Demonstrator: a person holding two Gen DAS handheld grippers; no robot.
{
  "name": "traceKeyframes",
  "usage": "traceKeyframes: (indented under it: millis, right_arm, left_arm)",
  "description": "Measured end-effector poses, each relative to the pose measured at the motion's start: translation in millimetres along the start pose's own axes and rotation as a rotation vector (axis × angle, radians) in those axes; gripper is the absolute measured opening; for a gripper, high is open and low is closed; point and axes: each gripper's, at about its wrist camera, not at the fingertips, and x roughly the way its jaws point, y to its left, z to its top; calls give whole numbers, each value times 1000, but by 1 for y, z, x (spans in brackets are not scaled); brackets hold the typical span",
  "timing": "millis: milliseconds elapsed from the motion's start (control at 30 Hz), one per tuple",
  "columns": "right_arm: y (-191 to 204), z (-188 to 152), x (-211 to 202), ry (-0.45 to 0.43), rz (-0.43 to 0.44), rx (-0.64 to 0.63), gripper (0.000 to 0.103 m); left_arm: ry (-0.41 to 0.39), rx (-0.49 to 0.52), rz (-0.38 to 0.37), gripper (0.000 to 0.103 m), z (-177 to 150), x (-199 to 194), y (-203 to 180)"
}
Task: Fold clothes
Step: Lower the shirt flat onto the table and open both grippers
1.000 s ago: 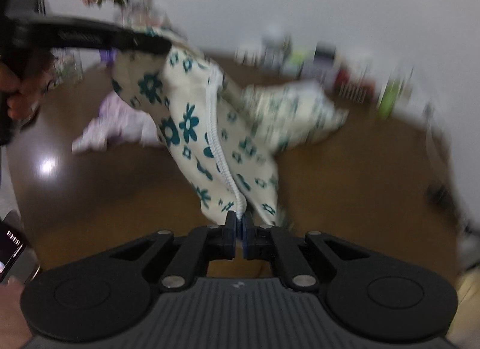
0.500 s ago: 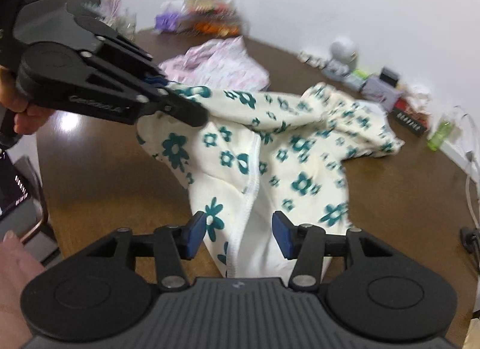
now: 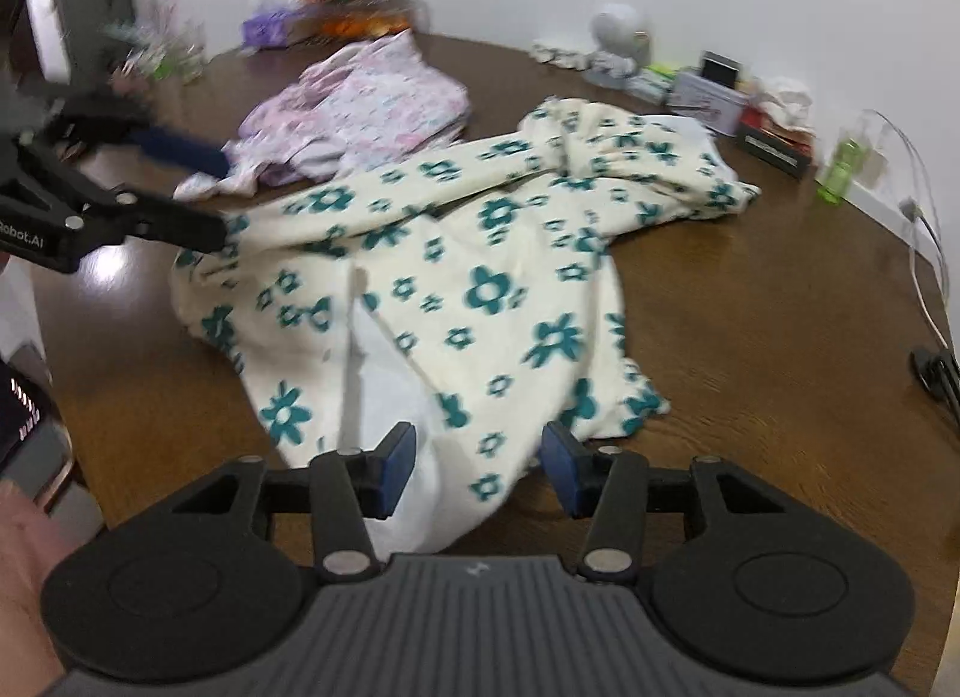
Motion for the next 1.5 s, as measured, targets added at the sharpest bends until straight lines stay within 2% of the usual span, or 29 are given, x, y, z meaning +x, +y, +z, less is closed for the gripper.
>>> traceKeyframes:
  millis: [100,167,200,300,467,500,533,567,600,633,867,1000,1067,1167,1233,1300,1400,1433,1467,1500]
  right_arm:
    - [10,2,12,44,-55,-44,48]
    - [7,-1,18,67,-73,-41,45]
    - [6,-3,20,78,-82,-39,40]
    - [0,-11,21,84,-66,-16,12]
    - [-2,-19,12,32,-13,32,5]
    - [-1,-19,9,13,-7,34,5]
    - [0,-20,5,-6,-2,36,5]
    - [1,-20,1,-21,6,39,5]
    - [1,-21,-3,-36,13,43,5]
    - [2,-21,-7,-50,21,46,5]
    - [12,-31,-17,-55,135,82,5]
    - [20,-34,-16,-50,186,79,5]
    - [22,-35,-14,-40,203,81,7]
    - [20,-36,-14,-34,225,99,24]
    - [17,-38,-20,-55,203,100,34]
    - [11,-43,-26,-68,156,84,37]
    - [7,-53,-27,-67,32,-6,49]
    - [7,-55,-25,-61,-15,-46,55]
    - [6,-57,-21,-58,-40,-80,58]
    - [5,-56,-17,-58,-52,-99,61]
  left_arm:
    - [89,93,69,58,6,31,-22]
    - [124,121,106,58,5,45,-25]
    - [140,127,119,58,5,50,-25]
    - [173,98,130,58,4,61,-16]
    - [225,51,108,55,4,76,-5]
    - [241,46,103,52,4,79,-3]
    - [250,47,97,43,3,82,-2]
    - [258,47,91,23,1,83,-1]
    - [261,43,80,10,0,83,0]
    - [257,39,68,3,-1,80,1]
    - [118,72,65,2,-13,20,-2]
    - [74,82,47,1,-27,-16,-9]
    - [77,88,32,1,-38,-26,-14]
    - [96,87,7,0,-55,-33,-17]
    - [108,74,-1,0,-65,-35,-17]
    - [104,66,14,1,-70,-36,-14]
    - [88,63,49,11,-73,-37,-9]
    - [81,66,65,18,-72,-37,-7]
    - [75,74,81,31,-72,-36,-5]
    - [68,97,95,37,-71,-35,-6]
